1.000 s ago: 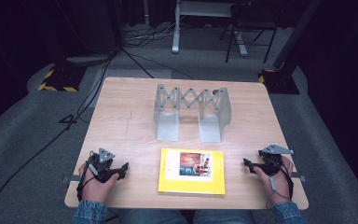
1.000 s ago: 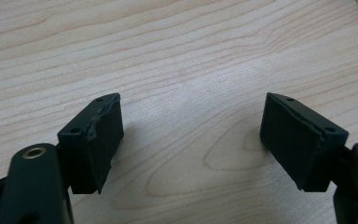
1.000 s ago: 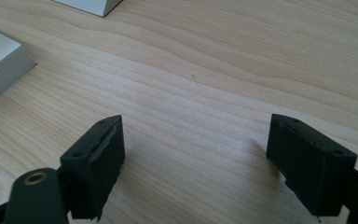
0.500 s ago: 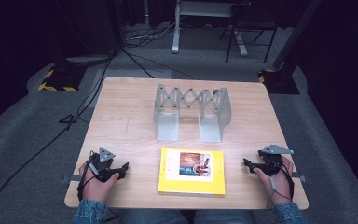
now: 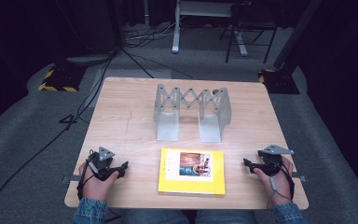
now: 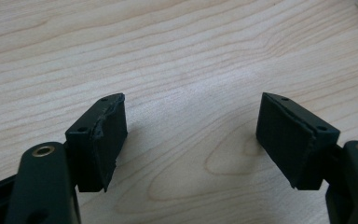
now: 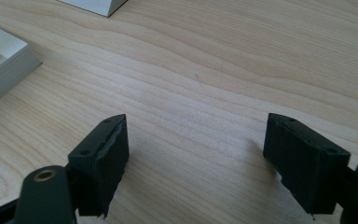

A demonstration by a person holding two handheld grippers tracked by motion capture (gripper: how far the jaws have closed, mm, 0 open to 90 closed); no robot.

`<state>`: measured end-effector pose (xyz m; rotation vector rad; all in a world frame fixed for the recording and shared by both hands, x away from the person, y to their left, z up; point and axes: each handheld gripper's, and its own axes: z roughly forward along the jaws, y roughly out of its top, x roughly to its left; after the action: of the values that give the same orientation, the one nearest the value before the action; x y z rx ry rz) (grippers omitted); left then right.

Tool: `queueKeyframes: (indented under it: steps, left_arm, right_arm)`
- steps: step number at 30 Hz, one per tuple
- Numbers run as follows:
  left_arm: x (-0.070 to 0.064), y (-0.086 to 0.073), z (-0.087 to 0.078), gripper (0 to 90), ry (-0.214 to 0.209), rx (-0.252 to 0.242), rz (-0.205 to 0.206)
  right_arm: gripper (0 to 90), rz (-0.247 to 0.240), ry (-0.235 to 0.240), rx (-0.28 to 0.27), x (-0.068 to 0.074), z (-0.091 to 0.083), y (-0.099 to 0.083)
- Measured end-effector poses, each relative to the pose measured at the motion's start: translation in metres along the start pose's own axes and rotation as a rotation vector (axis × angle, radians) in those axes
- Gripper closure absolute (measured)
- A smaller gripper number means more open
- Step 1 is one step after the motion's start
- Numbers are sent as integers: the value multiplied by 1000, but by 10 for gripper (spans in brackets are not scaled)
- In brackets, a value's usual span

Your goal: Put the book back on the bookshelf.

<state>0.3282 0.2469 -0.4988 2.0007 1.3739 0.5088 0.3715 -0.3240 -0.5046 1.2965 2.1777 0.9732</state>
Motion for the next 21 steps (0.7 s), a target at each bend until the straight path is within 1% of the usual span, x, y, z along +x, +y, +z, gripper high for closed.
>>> queueKeyframes:
  steps: [4,7,9,12,13,14,15,16,21]
  left_arm:
    - [-5,6,-7,264,-18,-27,8]
    - [-10,12,-13,270,-46,-45,-1]
    - [-15,17,-15,275,-65,-54,-7]
    - [-24,24,-17,282,-91,-57,0]
    - [-24,24,-17,284,-91,-57,0]
    - [-31,28,-17,285,-111,-59,10]
    - [-31,28,-17,287,-111,-59,10]
    - [-38,32,-17,290,-135,-59,23]
    - [-54,40,-11,296,-184,-52,58]
  right_arm:
    - [251,1,-1,-3,1,-1,-1]
    - [298,-4,1,-10,3,-3,-2]
    - [294,-19,2,-13,7,-5,-2]
    - [296,-30,12,-7,12,-8,0]
    - [296,-30,12,-7,12,-8,0]
    - [297,-30,12,-9,16,-11,2]
    - [298,-34,16,-11,18,-13,3]
    - [302,-30,18,-9,20,-14,4]
    - [314,-48,35,4,31,-20,5]
